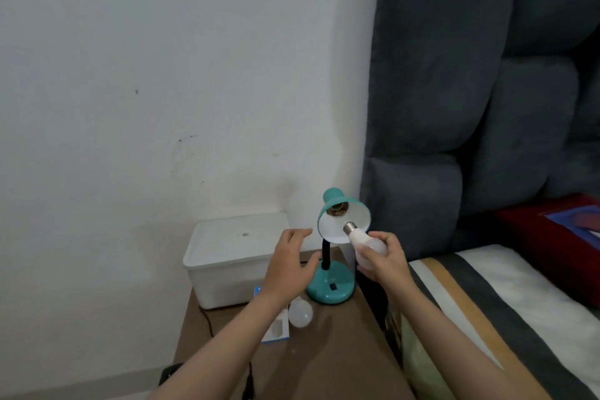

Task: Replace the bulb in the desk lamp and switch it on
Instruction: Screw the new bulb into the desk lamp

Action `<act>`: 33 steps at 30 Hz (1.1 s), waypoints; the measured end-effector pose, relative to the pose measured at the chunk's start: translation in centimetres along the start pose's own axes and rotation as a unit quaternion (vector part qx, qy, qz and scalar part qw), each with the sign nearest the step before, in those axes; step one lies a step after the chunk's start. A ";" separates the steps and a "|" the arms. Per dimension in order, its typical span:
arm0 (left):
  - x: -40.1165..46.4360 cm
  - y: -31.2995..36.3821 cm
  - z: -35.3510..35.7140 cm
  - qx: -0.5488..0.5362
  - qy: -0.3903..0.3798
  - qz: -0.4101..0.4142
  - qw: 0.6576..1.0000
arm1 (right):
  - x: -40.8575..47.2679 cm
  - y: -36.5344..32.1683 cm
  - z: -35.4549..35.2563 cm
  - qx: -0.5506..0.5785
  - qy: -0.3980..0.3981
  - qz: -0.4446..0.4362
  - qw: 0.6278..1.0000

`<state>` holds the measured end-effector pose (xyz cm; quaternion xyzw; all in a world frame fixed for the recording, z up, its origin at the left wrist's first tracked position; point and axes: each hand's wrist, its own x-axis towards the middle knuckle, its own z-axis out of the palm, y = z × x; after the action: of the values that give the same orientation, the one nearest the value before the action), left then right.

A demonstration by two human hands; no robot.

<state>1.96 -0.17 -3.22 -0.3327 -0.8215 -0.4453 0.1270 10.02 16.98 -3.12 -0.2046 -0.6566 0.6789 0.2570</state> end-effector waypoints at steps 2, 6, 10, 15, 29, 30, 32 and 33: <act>1.4 0.5 0.3 0.005 0.001 0.033 0.999 | 0.5 -0.2 0.0 -0.038 0.010 -0.030 0.999; 4.1 0.6 0.9 0.047 -0.007 0.087 0.995 | 1.1 -0.4 0.4 -0.184 0.043 -0.156 0.969; 5.8 -0.3 1.2 0.106 -0.042 0.113 0.987 | 1.6 -0.3 1.6 -0.253 0.098 -0.256 0.928; 6.8 -1.2 2.0 0.110 -0.061 0.132 0.983 | 3.5 0.7 2.7 -0.286 0.105 -0.289 0.907; 7.3 -2.2 2.2 0.083 -0.039 0.159 0.983 | 5.6 3.5 4.2 -0.313 0.148 -0.345 0.872; 7.3 -2.2 2.2 0.079 -0.038 0.159 0.983 | 5.6 3.4 4.2 -0.316 0.153 -0.350 0.868; 7.2 -2.1 2.1 0.072 -0.035 0.158 0.984 | 5.7 3.0 4.2 -0.324 0.158 -0.357 0.862; 7.2 -2.1 2.1 0.069 -0.034 0.159 0.984 | 5.8 2.8 4.2 -0.328 0.161 -0.356 0.860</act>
<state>-4.60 3.92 -2.14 -0.4643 -0.7910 -0.3500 0.1903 2.61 17.25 -5.35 -0.1357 -0.8187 0.2446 0.5015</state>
